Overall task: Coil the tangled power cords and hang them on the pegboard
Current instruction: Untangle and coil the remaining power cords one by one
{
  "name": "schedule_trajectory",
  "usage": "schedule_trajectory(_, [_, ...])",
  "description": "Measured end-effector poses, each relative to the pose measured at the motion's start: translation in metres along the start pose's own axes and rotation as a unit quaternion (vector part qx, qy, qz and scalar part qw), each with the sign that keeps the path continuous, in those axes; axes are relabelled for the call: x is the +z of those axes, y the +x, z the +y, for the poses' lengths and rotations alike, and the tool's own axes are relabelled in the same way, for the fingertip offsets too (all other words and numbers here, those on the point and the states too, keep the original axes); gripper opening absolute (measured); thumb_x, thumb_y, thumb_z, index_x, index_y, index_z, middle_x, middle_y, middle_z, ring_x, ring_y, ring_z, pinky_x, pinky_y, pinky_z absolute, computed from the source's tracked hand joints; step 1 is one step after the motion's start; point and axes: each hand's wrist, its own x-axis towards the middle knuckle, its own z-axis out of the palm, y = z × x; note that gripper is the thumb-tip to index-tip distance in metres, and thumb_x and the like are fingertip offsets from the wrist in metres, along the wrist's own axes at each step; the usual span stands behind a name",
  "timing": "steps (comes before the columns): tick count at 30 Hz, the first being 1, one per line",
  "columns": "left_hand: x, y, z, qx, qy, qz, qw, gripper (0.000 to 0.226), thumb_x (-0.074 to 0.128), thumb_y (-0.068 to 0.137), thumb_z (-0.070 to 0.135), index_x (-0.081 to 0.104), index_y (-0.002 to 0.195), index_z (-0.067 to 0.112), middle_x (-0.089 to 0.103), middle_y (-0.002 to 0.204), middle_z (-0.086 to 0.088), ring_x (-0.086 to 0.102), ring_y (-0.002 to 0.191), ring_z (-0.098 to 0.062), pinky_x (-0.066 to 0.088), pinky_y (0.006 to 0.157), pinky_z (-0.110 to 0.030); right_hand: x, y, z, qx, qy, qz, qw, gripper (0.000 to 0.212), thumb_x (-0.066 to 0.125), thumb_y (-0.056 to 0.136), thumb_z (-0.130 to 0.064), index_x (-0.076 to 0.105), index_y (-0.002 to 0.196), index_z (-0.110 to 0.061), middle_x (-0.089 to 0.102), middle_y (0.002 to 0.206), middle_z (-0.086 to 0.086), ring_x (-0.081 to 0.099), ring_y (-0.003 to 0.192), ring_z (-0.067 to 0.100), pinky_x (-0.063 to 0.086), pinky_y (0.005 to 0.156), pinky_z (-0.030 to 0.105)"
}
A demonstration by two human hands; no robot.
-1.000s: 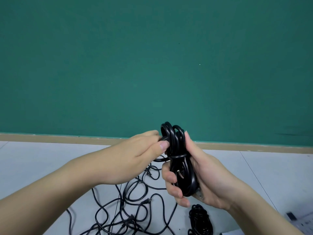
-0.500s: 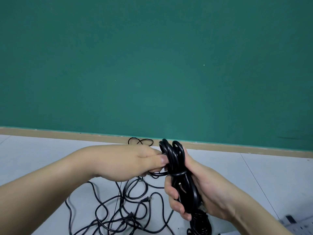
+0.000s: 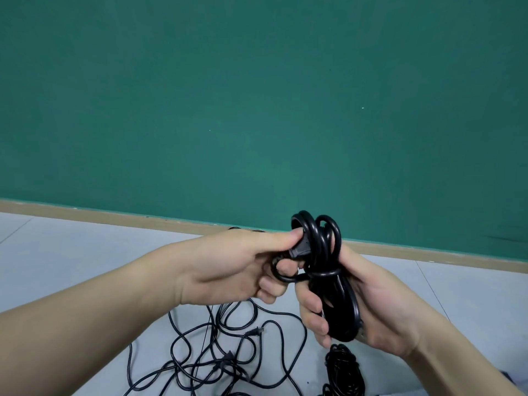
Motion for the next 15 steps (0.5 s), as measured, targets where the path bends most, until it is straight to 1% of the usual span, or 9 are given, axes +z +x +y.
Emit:
schedule_trajectory(2, [-0.004, -0.005, -0.003, -0.025, -0.024, -0.040, 0.999, 0.021, 0.049, 0.102, 0.041, 0.055, 0.093, 0.023, 0.044, 0.076, 0.007, 0.025, 0.069, -0.014, 0.024, 0.069, -0.030, 0.000, -0.002, 0.000, 0.002, -0.033, -0.021, 0.999, 0.056, 0.059, 0.090, -0.070, 0.074, 0.115, -0.022, 0.058, 0.074, 0.005, 0.057, 0.061, 0.020, 0.053, 0.060, 0.033])
schedule_trajectory(3, [-0.005, -0.009, -0.004, -0.032, -0.014, -0.054, 0.998, 0.020, 0.049, 0.102, 0.039, 0.057, 0.093, 0.022, 0.046, 0.076, 0.007, 0.027, 0.071, -0.013, 0.026, 0.069, -0.030, -0.001, -0.004, 0.000, 0.002, -0.048, -0.032, 0.998, 0.052, 0.059, 0.093, -0.066, 0.071, 0.119, -0.023, 0.059, 0.075, 0.005, 0.059, 0.063, 0.021, 0.053, 0.063, 0.034])
schedule_trajectory(5, [-0.005, -0.016, -0.006, -0.033, 0.029, -0.054, 0.998, 0.022, 0.050, 0.102, 0.034, 0.057, 0.093, 0.016, 0.049, 0.076, 0.005, 0.031, 0.072, -0.014, 0.028, 0.070, -0.030, -0.004, -0.009, 0.000, -0.002, -0.066, -0.049, 0.997, 0.051, 0.061, 0.096, -0.058, 0.062, 0.127, -0.017, 0.062, 0.079, 0.010, 0.061, 0.068, 0.025, 0.054, 0.068, 0.038])
schedule_trajectory(7, [-0.002, -0.021, -0.008, -0.023, 0.098, -0.009, 0.995, 0.029, 0.054, 0.100, 0.036, 0.055, 0.096, 0.008, 0.050, 0.075, 0.002, 0.038, 0.071, -0.014, 0.033, 0.069, -0.028, -0.006, -0.014, 0.000, -0.011, -0.088, -0.059, 0.994, 0.059, 0.066, 0.093, -0.058, 0.056, 0.126, -0.010, 0.062, 0.080, 0.013, 0.061, 0.070, 0.028, 0.055, 0.071, 0.041])
schedule_trajectory(8, [0.000, -0.022, -0.009, -0.019, 0.129, 0.021, 0.991, 0.031, 0.055, 0.099, 0.038, 0.056, 0.093, 0.007, 0.051, 0.073, 0.003, 0.043, 0.068, -0.012, 0.037, 0.067, -0.025, -0.006, -0.016, 0.000, -0.017, -0.101, -0.062, 0.993, 0.060, 0.066, 0.092, -0.059, 0.056, 0.125, -0.009, 0.062, 0.080, 0.013, 0.061, 0.070, 0.028, 0.056, 0.071, 0.042])
schedule_trajectory(10, [0.003, -0.022, -0.009, -0.024, 0.178, 0.070, 0.981, 0.030, 0.056, 0.100, 0.037, 0.057, 0.081, 0.014, 0.053, 0.068, 0.007, 0.048, 0.064, -0.009, 0.041, 0.065, -0.020, -0.003, -0.016, 0.000, -0.030, -0.120, -0.065, 0.990, 0.060, 0.065, 0.093, -0.060, 0.058, 0.124, -0.009, 0.063, 0.079, 0.011, 0.062, 0.068, 0.027, 0.057, 0.070, 0.042])
schedule_trajectory(13, [0.010, -0.021, -0.004, -0.021, 0.290, 0.108, 0.951, 0.037, 0.053, 0.100, 0.047, 0.054, 0.070, 0.025, 0.048, 0.066, 0.009, 0.043, 0.063, -0.010, 0.038, 0.066, -0.023, 0.000, -0.010, 0.003, -0.035, -0.097, -0.050, 0.993, 0.063, 0.060, 0.095, -0.061, 0.062, 0.123, -0.005, 0.060, 0.073, 0.009, 0.060, 0.060, 0.024, 0.057, 0.065, 0.040])
schedule_trajectory(14, [0.013, -0.022, -0.002, -0.013, 0.318, 0.117, 0.941, 0.043, 0.051, 0.102, 0.049, 0.052, 0.067, 0.025, 0.046, 0.065, 0.010, 0.042, 0.063, -0.010, 0.039, 0.067, -0.025, 0.000, -0.009, 0.004, -0.033, -0.092, -0.041, 0.994, 0.063, 0.059, 0.095, -0.062, 0.064, 0.120, -0.005, 0.058, 0.070, 0.009, 0.058, 0.057, 0.022, 0.057, 0.062, 0.038])
schedule_trajectory(15, [0.016, -0.023, 0.000, -0.004, 0.344, 0.126, 0.930, 0.048, 0.048, 0.105, 0.051, 0.049, 0.064, 0.025, 0.043, 0.063, 0.009, 0.042, 0.062, -0.013, 0.040, 0.067, -0.029, 0.001, -0.007, 0.004, -0.030, -0.090, -0.032, 0.995, 0.063, 0.057, 0.095, -0.063, 0.067, 0.118, -0.006, 0.056, 0.067, 0.008, 0.057, 0.054, 0.021, 0.056, 0.060, 0.036])
